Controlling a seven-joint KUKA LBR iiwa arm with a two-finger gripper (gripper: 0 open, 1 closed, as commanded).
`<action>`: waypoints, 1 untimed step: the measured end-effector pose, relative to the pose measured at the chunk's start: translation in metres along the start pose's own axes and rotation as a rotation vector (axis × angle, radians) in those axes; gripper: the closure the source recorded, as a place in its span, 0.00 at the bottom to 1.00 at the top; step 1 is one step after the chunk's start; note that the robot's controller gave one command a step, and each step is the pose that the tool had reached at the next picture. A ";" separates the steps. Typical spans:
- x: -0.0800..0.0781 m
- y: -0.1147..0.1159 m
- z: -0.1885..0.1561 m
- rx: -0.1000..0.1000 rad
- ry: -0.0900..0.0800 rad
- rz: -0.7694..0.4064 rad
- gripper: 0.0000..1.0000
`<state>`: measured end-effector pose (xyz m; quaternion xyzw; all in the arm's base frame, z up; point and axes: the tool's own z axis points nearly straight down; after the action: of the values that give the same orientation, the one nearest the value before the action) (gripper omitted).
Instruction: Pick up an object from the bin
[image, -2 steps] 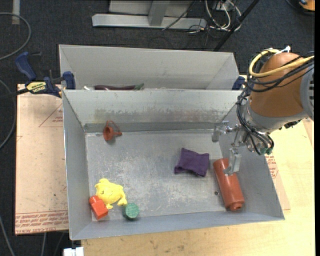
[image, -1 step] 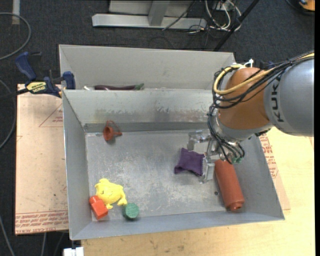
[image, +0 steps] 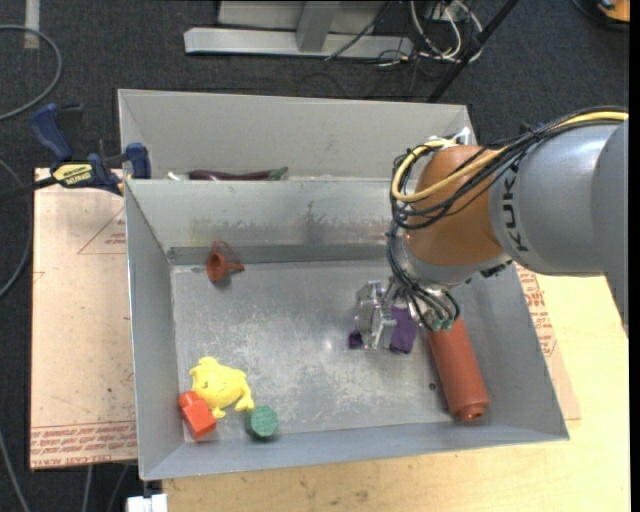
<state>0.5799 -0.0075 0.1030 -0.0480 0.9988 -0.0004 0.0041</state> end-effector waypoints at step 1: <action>0.000 0.000 0.000 0.000 0.000 0.000 0.00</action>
Offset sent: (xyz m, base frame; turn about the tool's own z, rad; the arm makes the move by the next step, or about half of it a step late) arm 0.0000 0.0000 0.0000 0.0000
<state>0.5799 -0.0075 0.1030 -0.0479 0.9988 -0.0005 0.0041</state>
